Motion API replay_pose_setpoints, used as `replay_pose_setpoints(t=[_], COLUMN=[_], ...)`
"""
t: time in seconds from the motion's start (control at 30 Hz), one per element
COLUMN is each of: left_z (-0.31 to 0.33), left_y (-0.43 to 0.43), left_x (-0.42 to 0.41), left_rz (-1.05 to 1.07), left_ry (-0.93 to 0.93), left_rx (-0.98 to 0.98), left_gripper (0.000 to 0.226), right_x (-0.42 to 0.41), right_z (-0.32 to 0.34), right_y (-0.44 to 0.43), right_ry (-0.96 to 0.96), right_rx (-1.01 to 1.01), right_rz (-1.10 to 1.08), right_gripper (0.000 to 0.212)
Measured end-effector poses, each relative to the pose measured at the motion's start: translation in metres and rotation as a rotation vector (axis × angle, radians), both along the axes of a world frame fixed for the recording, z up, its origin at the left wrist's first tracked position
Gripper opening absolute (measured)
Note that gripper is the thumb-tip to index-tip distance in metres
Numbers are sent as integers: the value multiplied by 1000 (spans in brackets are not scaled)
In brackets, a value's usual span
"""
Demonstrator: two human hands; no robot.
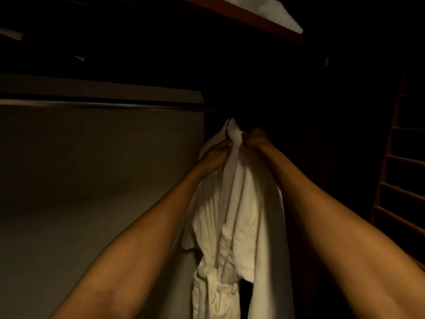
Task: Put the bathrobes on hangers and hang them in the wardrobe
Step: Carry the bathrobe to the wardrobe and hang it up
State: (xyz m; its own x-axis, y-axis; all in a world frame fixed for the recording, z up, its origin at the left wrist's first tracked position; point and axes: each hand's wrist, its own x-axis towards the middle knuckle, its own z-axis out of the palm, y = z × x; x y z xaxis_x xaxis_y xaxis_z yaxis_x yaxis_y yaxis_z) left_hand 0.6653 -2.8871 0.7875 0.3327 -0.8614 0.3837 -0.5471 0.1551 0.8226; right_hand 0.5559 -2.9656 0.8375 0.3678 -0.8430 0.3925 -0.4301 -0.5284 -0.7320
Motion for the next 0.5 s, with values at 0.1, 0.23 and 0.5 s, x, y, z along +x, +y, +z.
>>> replay_pose_setpoints(t=[0.1, 0.23, 0.5], left_z=[-1, -2, -13], left_y=[-3, -6, -7], left_x=[-3, -8, -13], left_rz=[-24, -29, 0], left_ry=[19, 44, 1], left_rx=[16, 19, 29], left_gripper=[44, 46, 47], right_x=[-4, -11, -33], right_z=[-1, -5, -13], right_y=[-5, -7, -10], right_ry=[8, 75, 243], right_rx=[-19, -46, -204], right_rz=[-17, -42, -132], right_gripper=[51, 55, 55])
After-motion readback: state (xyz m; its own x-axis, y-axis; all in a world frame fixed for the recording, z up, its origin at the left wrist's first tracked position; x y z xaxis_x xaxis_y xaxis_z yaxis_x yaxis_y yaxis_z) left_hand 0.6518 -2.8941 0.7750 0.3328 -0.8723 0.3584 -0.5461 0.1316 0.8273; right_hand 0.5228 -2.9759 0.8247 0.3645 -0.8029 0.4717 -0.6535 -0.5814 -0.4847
